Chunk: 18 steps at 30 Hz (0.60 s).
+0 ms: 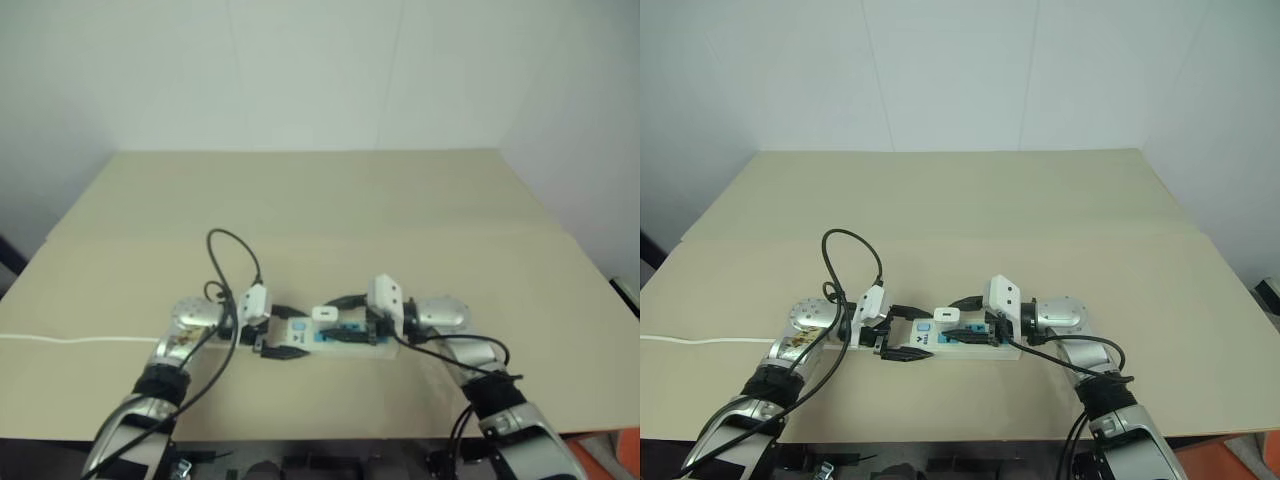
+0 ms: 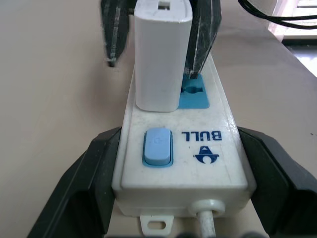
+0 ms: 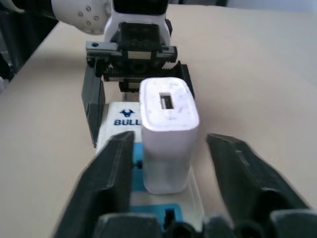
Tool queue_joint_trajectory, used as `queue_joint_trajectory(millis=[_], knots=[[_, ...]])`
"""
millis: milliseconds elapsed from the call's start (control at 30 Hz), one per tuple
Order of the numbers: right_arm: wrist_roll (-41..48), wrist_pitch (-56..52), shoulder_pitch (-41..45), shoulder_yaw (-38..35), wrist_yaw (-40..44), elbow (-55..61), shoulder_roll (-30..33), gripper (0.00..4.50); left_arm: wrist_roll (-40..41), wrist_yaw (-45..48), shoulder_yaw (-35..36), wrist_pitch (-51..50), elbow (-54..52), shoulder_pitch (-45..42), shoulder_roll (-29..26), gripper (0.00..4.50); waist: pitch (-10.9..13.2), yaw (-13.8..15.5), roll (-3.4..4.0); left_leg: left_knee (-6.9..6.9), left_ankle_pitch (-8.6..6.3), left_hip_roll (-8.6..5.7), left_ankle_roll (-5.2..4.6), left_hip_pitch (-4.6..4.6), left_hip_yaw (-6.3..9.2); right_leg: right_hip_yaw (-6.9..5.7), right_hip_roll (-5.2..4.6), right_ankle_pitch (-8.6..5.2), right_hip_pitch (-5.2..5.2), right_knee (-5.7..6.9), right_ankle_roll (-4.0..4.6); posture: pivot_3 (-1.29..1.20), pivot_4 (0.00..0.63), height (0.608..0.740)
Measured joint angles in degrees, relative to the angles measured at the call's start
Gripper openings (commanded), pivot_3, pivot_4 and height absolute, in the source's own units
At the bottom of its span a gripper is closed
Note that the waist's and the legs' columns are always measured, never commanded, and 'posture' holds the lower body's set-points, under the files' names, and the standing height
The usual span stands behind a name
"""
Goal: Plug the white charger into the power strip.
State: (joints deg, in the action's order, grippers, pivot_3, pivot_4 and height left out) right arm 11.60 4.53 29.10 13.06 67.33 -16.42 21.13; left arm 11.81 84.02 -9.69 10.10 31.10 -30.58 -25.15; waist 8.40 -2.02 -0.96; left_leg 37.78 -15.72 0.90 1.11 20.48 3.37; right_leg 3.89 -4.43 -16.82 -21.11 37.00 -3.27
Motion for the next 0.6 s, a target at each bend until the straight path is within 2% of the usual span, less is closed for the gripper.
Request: queue_joint_trajectory(millis=[67, 333, 400, 467, 600], knots=[[0.20, -0.79, 0.01, -0.09, 0.03, 0.26, 0.19, 4.48, 0.00, 0.00, 0.00, 0.00, 0.02, -0.05, 0.08, 3.26, 0.00, 0.08, 0.00, 0.00, 0.00, 0.00, 0.00, 0.02, 0.00, 0.00, -0.01, 0.00, -0.02, -0.01, 0.00, 0.00, 0.150, 0.740], [0.97, -3.49, 0.12, -0.37, 1.04, 1.69, 1.89, 4.48, 0.00, -0.11, 0.00, -0.04, 0.02, -0.06, 0.14, 3.26, 0.01, 0.14, 0.00, 0.00, 0.00, 0.00, 0.00, 0.04, -0.01, 0.00, 0.00, 0.00, -0.03, -0.02, 0.00, 0.00, 0.150, 0.740], [1.67, -5.79, 0.13, -0.41, 1.24, 2.47, 1.97, 4.50, 0.02, -0.13, 0.01, -0.48, -0.12, -0.08, 0.15, 3.96, 0.01, 0.15, 0.00, 0.00, 0.00, 0.00, 0.00, 0.05, -0.01, 0.00, 0.00, 0.00, -0.03, -0.03, 0.00, 0.00, 0.150, 0.740], [3.22, -8.63, 0.49, -0.52, 1.63, 3.74, 2.37, 4.50, -0.63, -0.23, -0.53, -1.33, 0.55, 0.23, 0.18, 4.49, 0.11, 0.08, 0.02, 0.00, 0.00, -0.02, 0.00, 0.12, -0.01, 0.00, 0.00, 0.00, -0.10, -0.02, 0.00, 0.00, 0.150, 0.740], [4.41, -8.83, 0.58, -2.29, 1.98, 5.16, 3.23, 4.50, -0.41, -0.22, -0.44, -1.43, 0.27, 0.13, 0.28, 4.49, 0.24, 0.19, 0.13, 0.02, 0.00, -0.01, 0.00, 0.32, 0.02, -0.02, 0.00, 0.00, -0.26, -0.03, 0.00, 0.00, 0.150, 0.740]])
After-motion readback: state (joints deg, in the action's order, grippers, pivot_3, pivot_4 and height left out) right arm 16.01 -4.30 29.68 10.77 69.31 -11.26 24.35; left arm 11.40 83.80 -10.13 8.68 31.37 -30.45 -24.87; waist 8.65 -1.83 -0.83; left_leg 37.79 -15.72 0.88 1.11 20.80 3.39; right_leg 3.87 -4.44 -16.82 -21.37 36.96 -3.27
